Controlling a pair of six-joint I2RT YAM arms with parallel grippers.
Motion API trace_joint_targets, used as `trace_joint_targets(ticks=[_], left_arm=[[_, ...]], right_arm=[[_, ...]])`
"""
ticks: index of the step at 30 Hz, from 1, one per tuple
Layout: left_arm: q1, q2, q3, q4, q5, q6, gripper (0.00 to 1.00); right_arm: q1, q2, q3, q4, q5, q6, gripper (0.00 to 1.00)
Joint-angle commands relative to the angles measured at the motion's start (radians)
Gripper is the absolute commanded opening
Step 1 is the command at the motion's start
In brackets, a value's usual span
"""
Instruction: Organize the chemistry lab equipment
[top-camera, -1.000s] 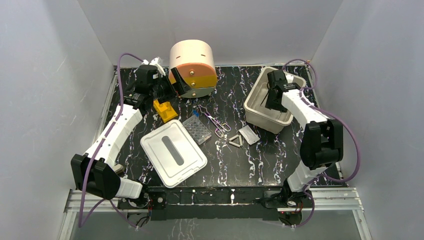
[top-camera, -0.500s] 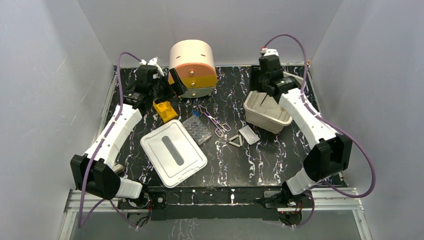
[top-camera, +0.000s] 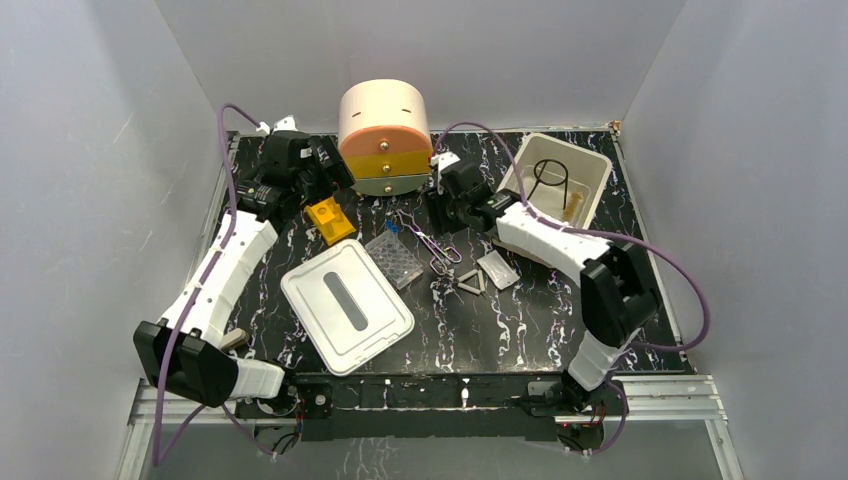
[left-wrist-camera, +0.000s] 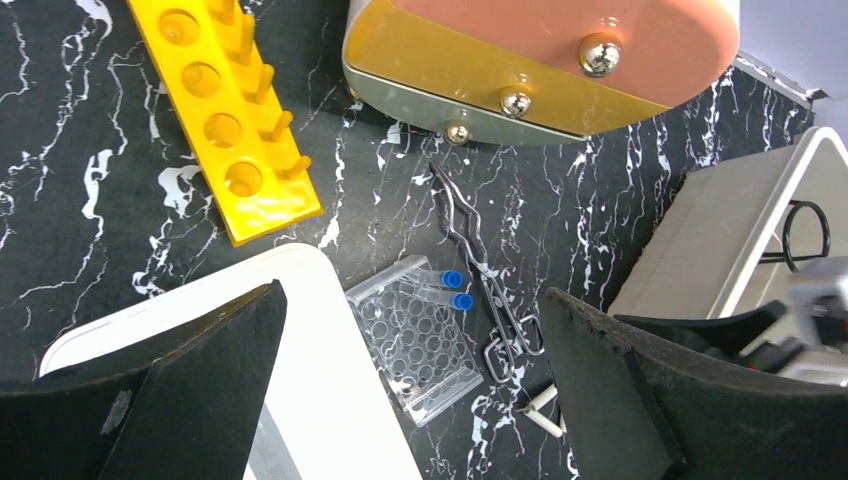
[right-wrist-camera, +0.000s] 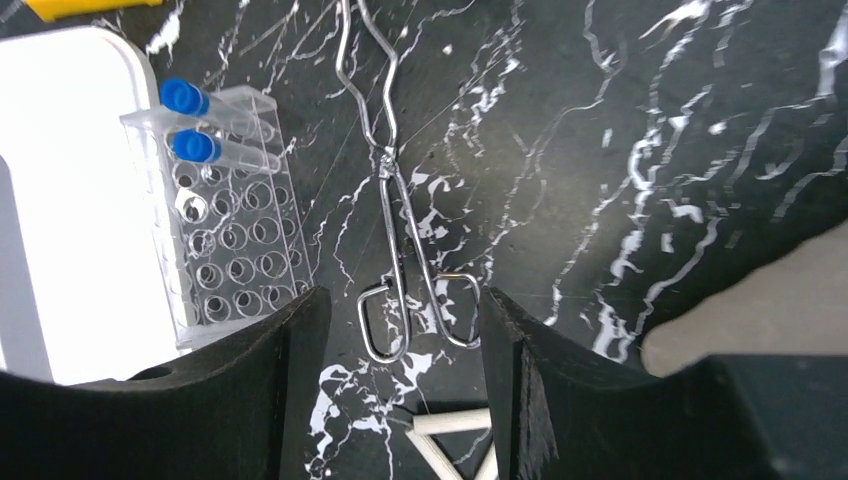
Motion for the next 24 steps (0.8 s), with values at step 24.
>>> trace_joint_targets(ticks=[24], left_arm=[[-0.001,-0.036,0.017,0.033,0.048,0.02,0.98]], right_arm=[[0.056,0.351,0.043,0.306,0.024,-0.121,0.56]])
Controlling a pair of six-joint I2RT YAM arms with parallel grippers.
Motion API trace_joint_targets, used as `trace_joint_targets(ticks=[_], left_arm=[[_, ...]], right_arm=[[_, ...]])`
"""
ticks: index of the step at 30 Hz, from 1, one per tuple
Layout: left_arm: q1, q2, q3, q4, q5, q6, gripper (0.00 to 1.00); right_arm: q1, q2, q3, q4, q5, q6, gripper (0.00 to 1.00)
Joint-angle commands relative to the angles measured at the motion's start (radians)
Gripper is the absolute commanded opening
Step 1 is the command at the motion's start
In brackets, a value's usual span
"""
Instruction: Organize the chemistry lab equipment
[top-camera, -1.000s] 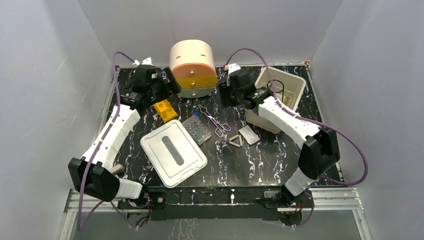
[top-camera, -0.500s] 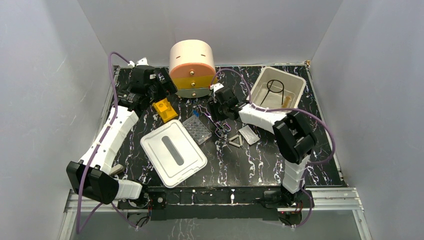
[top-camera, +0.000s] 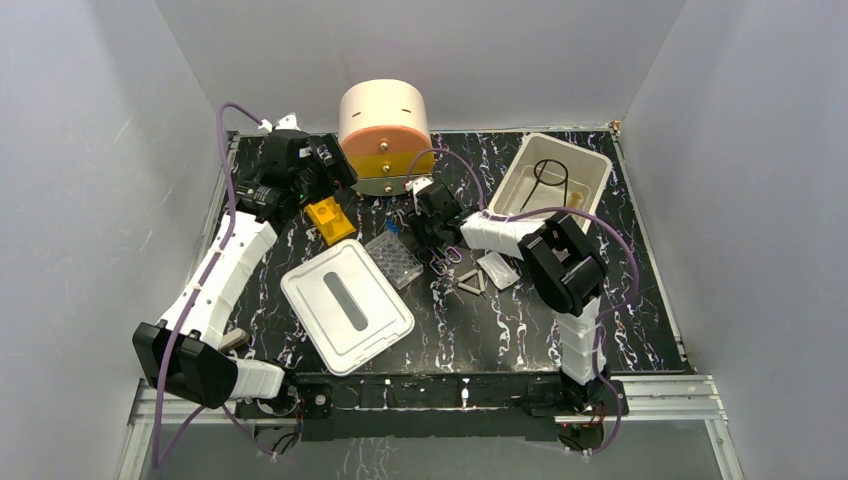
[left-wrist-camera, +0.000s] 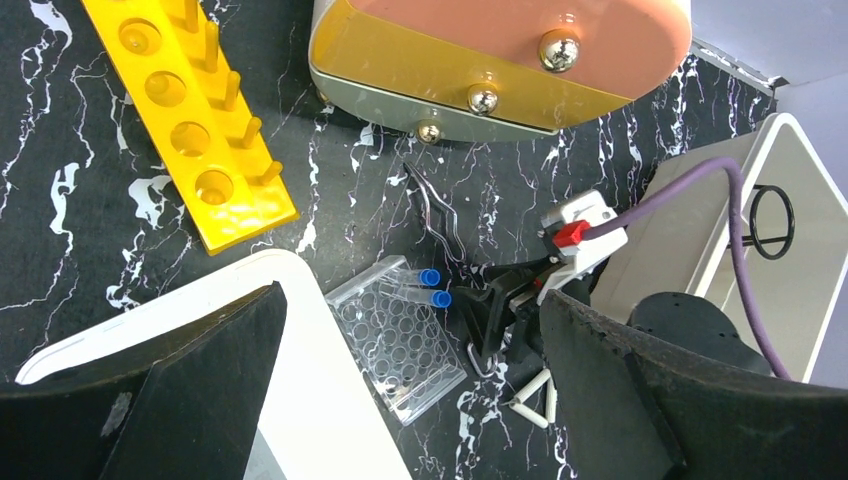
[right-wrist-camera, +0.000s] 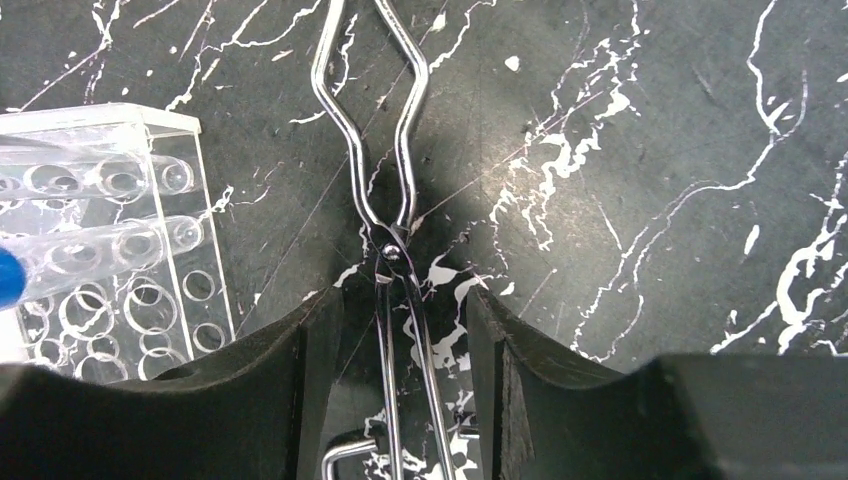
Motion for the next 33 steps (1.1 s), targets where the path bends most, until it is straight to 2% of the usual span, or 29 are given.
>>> trace_joint_targets(ticks=[1,5,11,16,20,33], left_arm=[[-0.001,-0.023,0.019,0.019,0.024,0.015,0.98],[0.0,-0.023,0.011,0.022,0.031,0.016,0.98],[-0.001,-0.023,0.006,0.028,0.045,0.01,0.98],[-0.001,-0.021,0.008,0.029,0.05,0.011,0.98],[-0.002,-0.022,0.005,0.04,0.077,0.013,0.98],[-0.002,-0.018,0.004,0.068,0.119,0.024,0.98]], right_arm=[[0.012,0.027,0.057,0.045,0.017,-0.05,0.53],[0.019,0.05,0.076,0.024,0.019,-0.079,0.45],[0.032,0.086,0.116,-0.036,0.067,-0.089,0.42],[0.034,0.079,0.113,-0.046,0.074,-0.105,0.23],[0.037,0.044,0.101,-0.06,0.077,-0.12,0.15],[0.035,-0.156,0.009,-0.013,0.069,-0.116,0.1]])
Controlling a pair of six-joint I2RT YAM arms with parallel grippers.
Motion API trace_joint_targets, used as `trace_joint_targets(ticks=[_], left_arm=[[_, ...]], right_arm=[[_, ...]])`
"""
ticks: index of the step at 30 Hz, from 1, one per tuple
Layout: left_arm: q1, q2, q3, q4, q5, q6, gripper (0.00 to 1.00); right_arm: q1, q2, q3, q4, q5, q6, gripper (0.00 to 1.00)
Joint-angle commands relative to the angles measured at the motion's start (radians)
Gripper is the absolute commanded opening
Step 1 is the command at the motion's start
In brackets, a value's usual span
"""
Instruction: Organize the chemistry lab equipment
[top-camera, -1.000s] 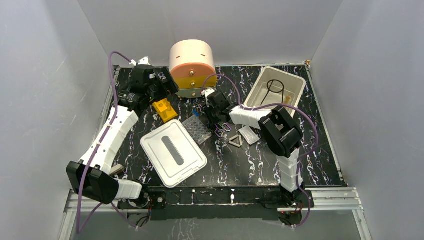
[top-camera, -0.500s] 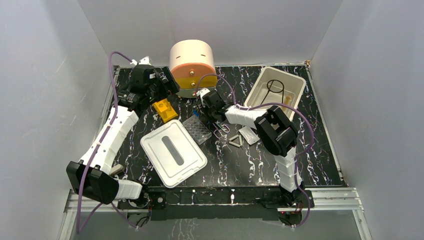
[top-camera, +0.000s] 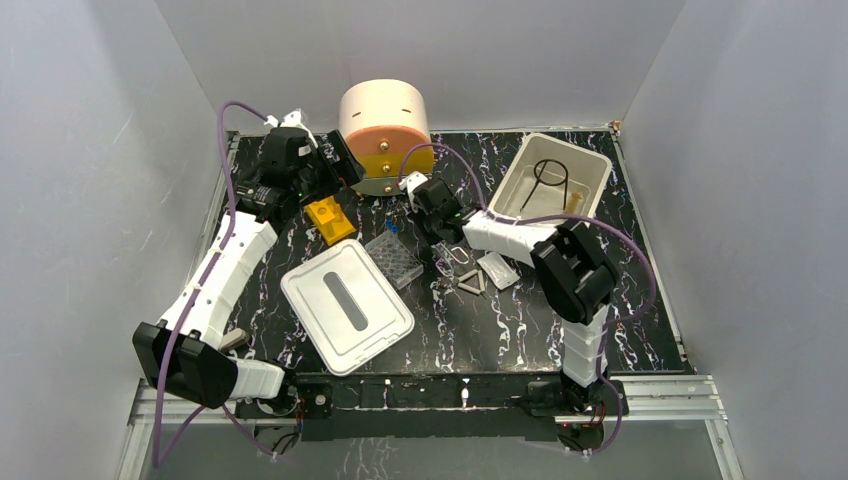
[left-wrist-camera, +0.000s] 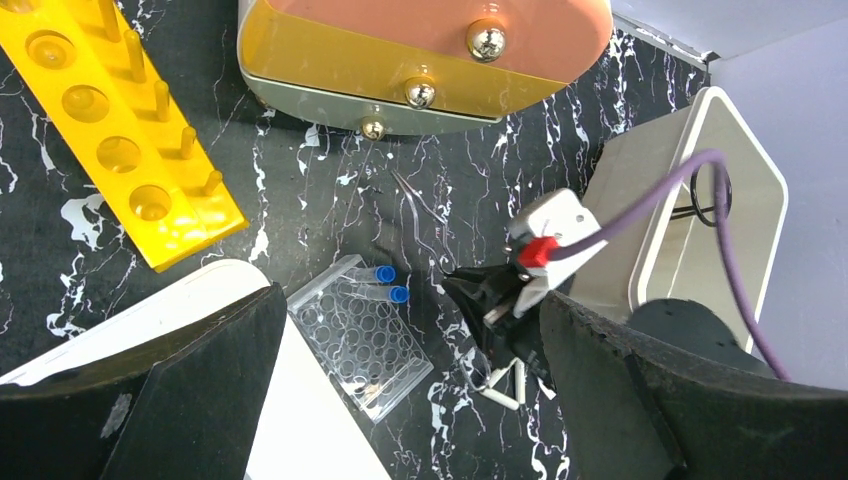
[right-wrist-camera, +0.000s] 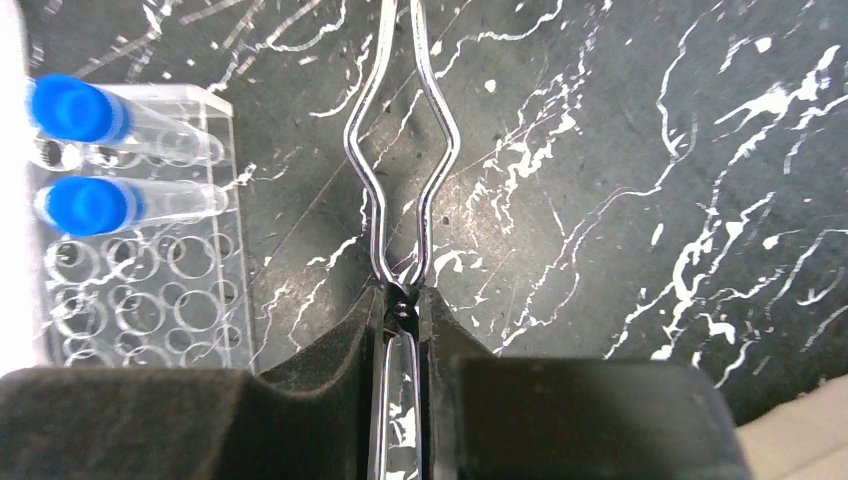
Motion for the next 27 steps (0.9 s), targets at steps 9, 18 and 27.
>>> trace_joint_targets(ticks=[9,18,27], left_arm=[[-0.003,-0.013,-0.002,0.061,0.138,0.047,0.98],[-0.016,0.001,-0.027,0.172,0.355,0.07,0.98],[-0.176,0.125,-0.015,0.324,0.593,0.064,0.94]], right_arm=[[-0.005,-0.301,-0.078,0.045,0.014,0.142,0.07],[-0.023,-0.472,-0.082,0.031,0.047,0.271,0.08],[-0.129,-0.533,0.02,0.011,0.01,0.487,0.1]])
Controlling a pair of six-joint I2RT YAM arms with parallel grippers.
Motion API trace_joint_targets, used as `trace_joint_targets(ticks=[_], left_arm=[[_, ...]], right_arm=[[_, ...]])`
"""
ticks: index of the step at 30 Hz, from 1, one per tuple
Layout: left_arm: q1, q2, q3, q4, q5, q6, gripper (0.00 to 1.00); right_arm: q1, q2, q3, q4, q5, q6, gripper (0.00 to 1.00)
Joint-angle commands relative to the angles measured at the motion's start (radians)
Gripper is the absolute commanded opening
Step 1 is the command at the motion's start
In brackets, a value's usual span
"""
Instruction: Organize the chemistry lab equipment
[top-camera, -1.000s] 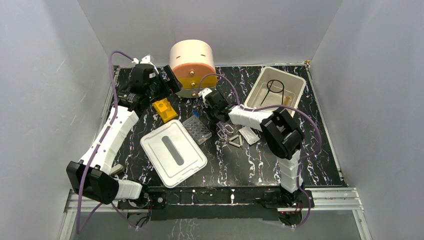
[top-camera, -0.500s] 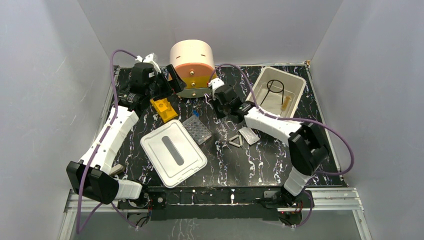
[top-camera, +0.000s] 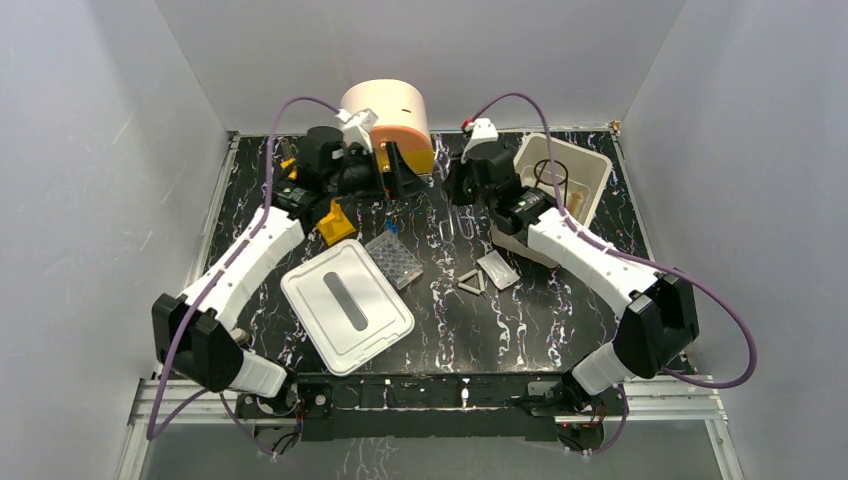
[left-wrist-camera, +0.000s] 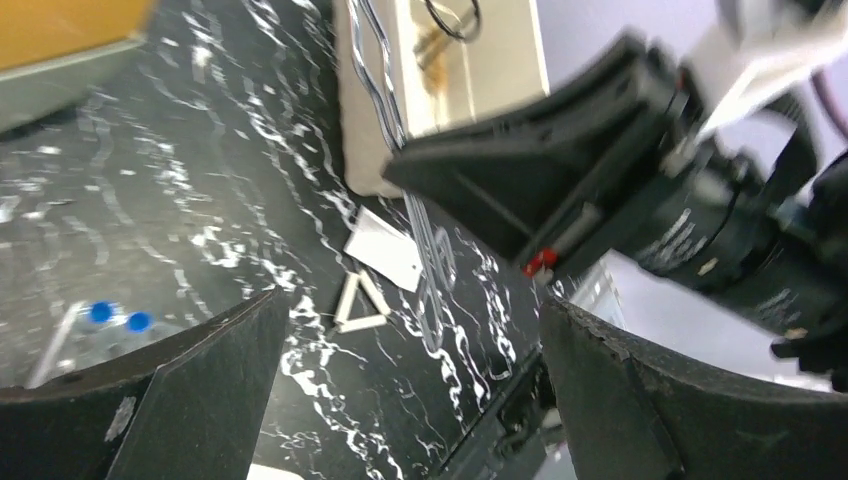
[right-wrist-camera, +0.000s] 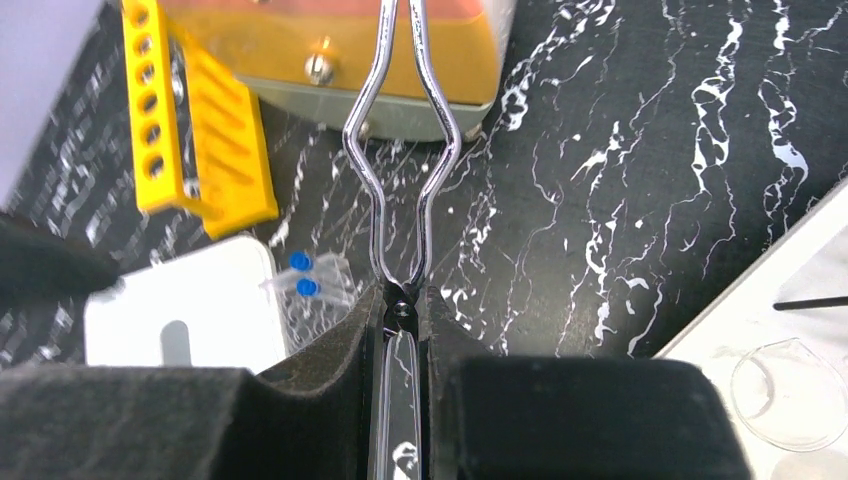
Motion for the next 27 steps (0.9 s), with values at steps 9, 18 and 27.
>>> trace_joint_targets(ticks=[9,18,27], left_arm=[[-0.112,0.2,0.021,0.247,0.216,-0.17,0.79],[-0.166,0.315,0.096,0.324,0.32,-0.21,0.49],[-0.17,0.333,0.098,0.339,0.364,-0.187,0.0]], right_arm=[[-0.152,-0.119,0.066,0.045,-0.094,0.338,0.1],[-0.163,-0.132,0.057,0.051,-0.068,0.405,0.11],[-0.177,-0.097,0.08,-0.001,-0.089,0.416,0.36]])
